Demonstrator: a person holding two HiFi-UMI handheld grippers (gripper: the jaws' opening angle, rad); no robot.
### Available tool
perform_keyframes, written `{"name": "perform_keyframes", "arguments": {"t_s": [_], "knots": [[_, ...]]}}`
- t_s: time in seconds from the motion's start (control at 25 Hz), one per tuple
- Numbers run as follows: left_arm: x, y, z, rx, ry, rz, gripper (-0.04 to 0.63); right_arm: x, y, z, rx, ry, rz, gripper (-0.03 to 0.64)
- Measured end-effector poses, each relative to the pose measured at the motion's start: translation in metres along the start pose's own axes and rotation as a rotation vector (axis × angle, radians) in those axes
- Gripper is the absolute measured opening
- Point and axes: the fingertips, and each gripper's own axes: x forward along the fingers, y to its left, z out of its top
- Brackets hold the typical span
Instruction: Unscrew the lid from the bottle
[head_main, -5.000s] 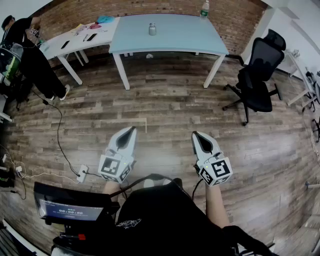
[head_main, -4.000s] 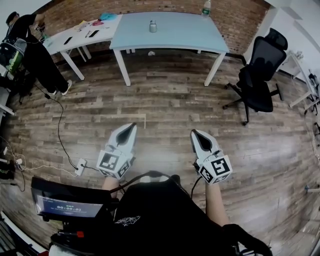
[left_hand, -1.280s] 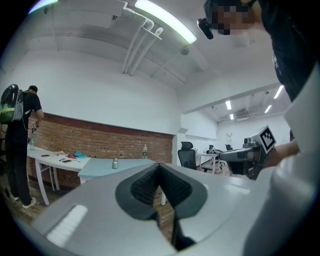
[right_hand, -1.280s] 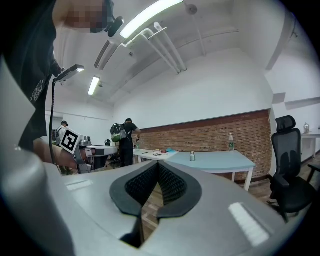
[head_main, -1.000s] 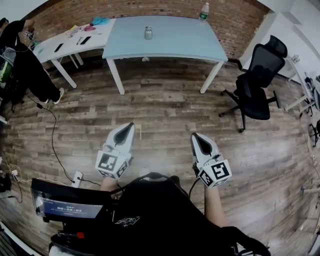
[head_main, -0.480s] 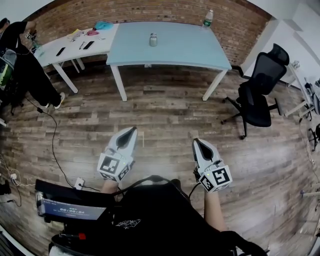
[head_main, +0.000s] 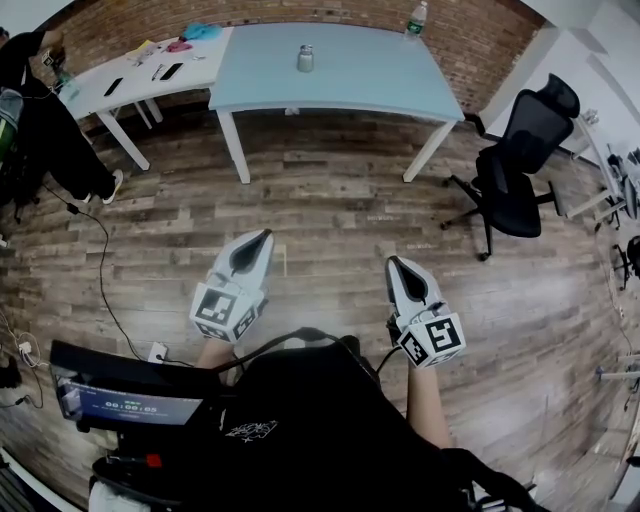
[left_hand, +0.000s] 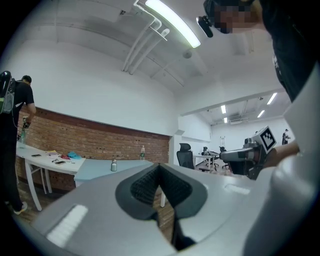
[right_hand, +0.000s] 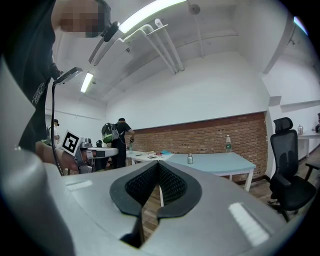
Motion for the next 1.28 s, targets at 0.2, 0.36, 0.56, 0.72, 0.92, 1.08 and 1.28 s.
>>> {"name": "perform_keyframes", "arguments": {"t_s": [0.2,0.36,0.56,0.72,0.92,1.08,1.28], "knots": [[0.012,0.021,0.001,-0.031,0.017,-0.012,0.0,0.023,-0.003,0.008,0.004,0.013,-0.004,0.003],[0.008,0.026,0.0,-0.03,0.007,-0.015,0.0,0.027,0.002,0.009,-0.001,0.006,-0.003,0.003],[0.008,0.043,-0.008,-0.042,0.01,-0.01,0.0,0.043,0.005,0.002,0.004,0.019,0.006,0.003],[0.006,0.044,-0.008,-0.039,0.014,-0.01,0.0,0.044,0.006,0.004,0.006,0.018,0.008,0.003],[0.009,0.045,-0.012,-0.048,0.024,-0.025,0.0,0.05,0.005,0.001,0.007,0.021,0.014,0.003],[0.01,0.044,-0.01,-0.067,0.018,-0.039,0.0,0.053,0.005,0.002,0.004,0.019,0.023,0.003],[0.02,0.044,-0.006,-0.065,0.018,-0.024,0.0,0.061,-0.004,0.007,-0.015,0.013,0.04,0.002]]}}
